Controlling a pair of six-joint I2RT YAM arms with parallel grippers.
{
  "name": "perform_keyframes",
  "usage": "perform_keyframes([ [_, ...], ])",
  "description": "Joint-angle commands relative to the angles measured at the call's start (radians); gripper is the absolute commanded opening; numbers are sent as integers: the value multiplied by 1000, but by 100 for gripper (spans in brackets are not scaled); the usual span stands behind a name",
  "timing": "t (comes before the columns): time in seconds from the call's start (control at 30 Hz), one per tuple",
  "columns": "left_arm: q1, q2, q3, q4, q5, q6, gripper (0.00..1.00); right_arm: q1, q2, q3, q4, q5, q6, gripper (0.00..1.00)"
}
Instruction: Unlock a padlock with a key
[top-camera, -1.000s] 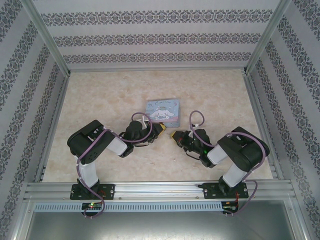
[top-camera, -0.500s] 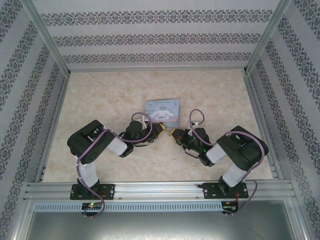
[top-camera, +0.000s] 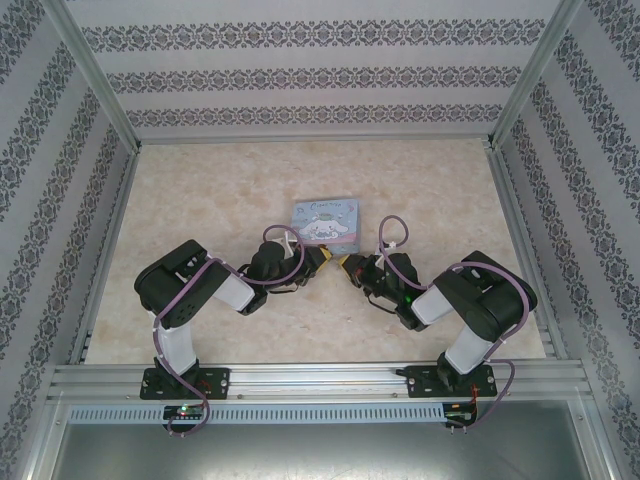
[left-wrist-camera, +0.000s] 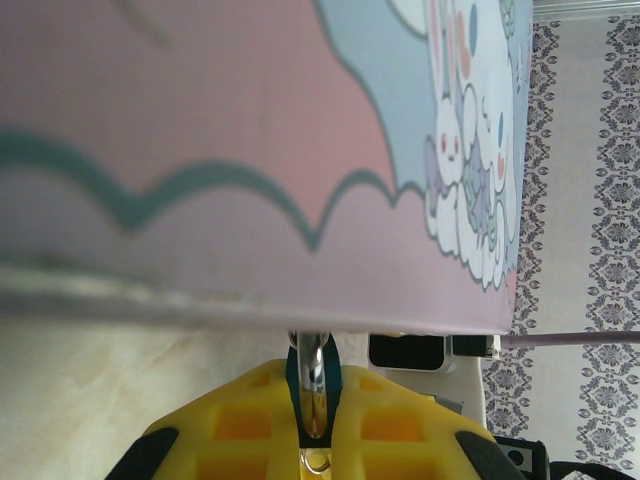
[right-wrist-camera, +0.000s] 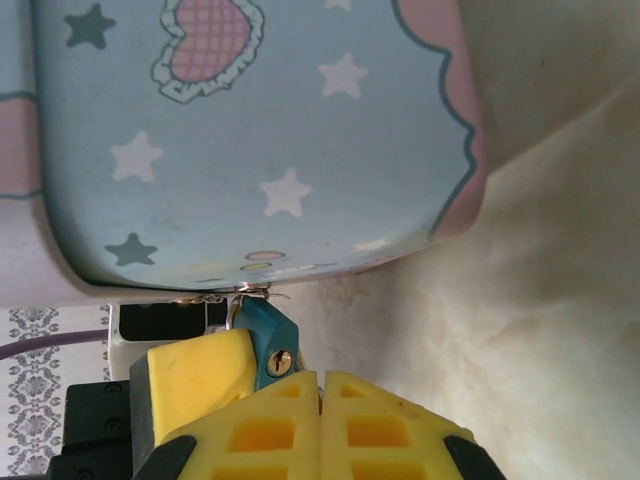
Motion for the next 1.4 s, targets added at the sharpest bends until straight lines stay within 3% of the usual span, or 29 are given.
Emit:
perform_keyframes([
  [0.0,7,6,21,41,21,-3,0,-11,14,21,42,15,3,0],
  [1.13,-5,19,39,40,15,2,0,1,11,62,46,6,28,0],
  [1.37,-21,34,44,96,3,-53,0,9,44,67,89,29,62,0],
])
